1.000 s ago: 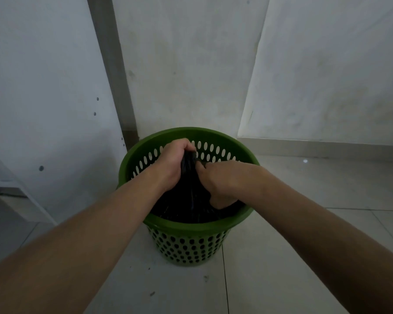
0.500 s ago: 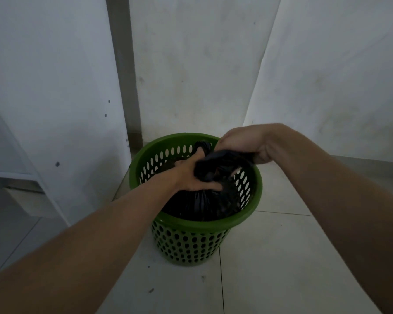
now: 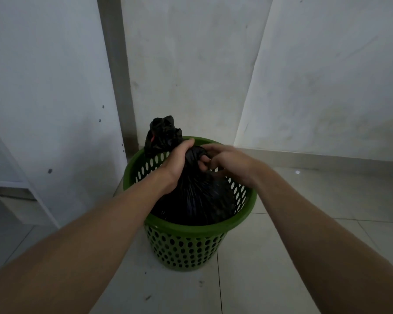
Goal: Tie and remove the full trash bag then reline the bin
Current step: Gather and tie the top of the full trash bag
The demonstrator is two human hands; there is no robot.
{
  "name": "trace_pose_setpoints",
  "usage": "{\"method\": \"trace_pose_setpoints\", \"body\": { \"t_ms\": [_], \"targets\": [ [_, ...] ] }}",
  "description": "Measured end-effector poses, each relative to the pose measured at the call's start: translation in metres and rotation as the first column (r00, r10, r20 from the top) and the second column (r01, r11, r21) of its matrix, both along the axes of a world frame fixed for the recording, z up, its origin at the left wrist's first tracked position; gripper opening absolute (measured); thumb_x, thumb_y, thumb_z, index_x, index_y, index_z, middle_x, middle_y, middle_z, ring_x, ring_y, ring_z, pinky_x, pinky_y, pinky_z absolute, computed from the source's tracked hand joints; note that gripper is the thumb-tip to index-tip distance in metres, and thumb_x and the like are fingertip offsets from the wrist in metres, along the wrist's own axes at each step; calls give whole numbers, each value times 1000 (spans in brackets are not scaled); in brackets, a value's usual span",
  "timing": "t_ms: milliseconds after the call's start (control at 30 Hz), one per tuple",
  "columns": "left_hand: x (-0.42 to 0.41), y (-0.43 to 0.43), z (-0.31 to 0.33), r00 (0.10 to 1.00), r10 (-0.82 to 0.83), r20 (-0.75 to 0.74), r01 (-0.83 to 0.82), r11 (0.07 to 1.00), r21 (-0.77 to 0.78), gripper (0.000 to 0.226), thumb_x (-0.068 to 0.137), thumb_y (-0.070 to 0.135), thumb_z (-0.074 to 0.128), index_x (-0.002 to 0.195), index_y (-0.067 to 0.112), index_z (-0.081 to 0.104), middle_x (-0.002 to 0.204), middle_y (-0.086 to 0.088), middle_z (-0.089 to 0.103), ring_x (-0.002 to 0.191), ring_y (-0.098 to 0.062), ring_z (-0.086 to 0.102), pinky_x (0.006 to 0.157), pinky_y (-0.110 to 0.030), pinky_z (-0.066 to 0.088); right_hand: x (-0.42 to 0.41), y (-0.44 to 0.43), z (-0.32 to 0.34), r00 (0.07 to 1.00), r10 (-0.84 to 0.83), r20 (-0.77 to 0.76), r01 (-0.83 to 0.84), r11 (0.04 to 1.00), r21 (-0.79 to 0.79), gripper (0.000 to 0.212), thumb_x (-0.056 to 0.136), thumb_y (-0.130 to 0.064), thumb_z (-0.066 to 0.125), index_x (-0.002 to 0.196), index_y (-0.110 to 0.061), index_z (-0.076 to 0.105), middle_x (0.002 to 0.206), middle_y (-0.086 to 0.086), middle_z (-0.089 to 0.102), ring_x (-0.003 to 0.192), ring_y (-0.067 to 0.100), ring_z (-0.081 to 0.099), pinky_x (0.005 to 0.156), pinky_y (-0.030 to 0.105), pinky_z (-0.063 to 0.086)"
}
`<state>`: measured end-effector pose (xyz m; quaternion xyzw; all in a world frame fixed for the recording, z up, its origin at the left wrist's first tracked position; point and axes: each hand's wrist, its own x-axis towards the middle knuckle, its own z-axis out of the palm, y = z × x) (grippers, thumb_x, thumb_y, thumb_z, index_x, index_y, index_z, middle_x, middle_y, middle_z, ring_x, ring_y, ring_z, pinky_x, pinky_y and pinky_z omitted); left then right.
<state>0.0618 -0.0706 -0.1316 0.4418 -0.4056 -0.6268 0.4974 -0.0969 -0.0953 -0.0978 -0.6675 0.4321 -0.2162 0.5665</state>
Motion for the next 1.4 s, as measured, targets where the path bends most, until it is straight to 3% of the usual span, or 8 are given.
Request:
{"method": "trace_pose_setpoints", "body": {
  "t_ms": [133,367,533,733,900,1133,1267,1400],
  "targets": [
    [4,-2,0,987,-40,155,48,998,-51,71,100,50,33,54,10,70,55,-10,61,61,-22,65,68,-29,50,3,-7,-18,985,120,127,-132,987,89,20,68,-6,47,64,-23,56,77,1,65,75,13,55,79,35,35],
    [15,-5,1,982,-102,162,101,995,14,66,99,50,35,58,8,67,56,-11,62,66,-24,66,65,-24,54,7,-16,-30,992,73,100,-68,996,-60,17,88,-12,55,75,-19,63,80,8,70,74,16,55,76,35,40],
    [20,-6,3,992,-108,64,99,988,119,36,93,36,48,83,8,69,66,-5,63,64,-20,60,73,-32,51,-4,-18,-24,992,-9,-126,-17,979,-204,24,96,-28,48,80,-15,61,67,-2,55,56,11,51,48,16,41],
    [16,-4,5,997,-63,38,56,985,166,29,87,30,54,79,10,74,76,-9,69,69,-23,65,78,-35,52,-6,-21,-30,951,48,-304,-87,989,-119,39,86,-58,64,95,-20,64,94,4,72,83,16,71,75,27,59],
    [17,-6,10,998,18,-55,-8,985,173,37,94,36,48,90,6,68,64,-9,66,55,-19,62,59,-26,56,5,-22,-22,946,-110,-306,-22,917,-397,17,91,-34,59,87,-18,63,79,0,67,69,14,65,60,29,49],
    [2,-12,18,955,-56,292,12,989,148,43,90,38,45,59,13,63,50,-3,54,43,-16,46,53,-29,41,0,-4,-24,999,-48,-23,18,715,-699,6,84,-8,57,82,-13,59,159,1,36,148,15,30,114,35,31],
    [-1,-16,21,919,-102,380,66,992,106,48,89,35,43,46,20,59,48,-1,51,37,-14,41,41,-21,36,11,2,-17,989,38,140,53,804,-592,6,73,-7,54,67,-4,54,101,12,73,97,28,69,81,31,49],
    [9,-16,23,974,-161,157,144,983,112,40,87,34,40,57,14,58,53,-4,49,39,-16,37,43,-22,34,21,-2,-25,978,-35,208,132,869,-477,10,78,-12,51,70,-8,56,69,8,64,73,36,66,71,50,55]
  ]
}}
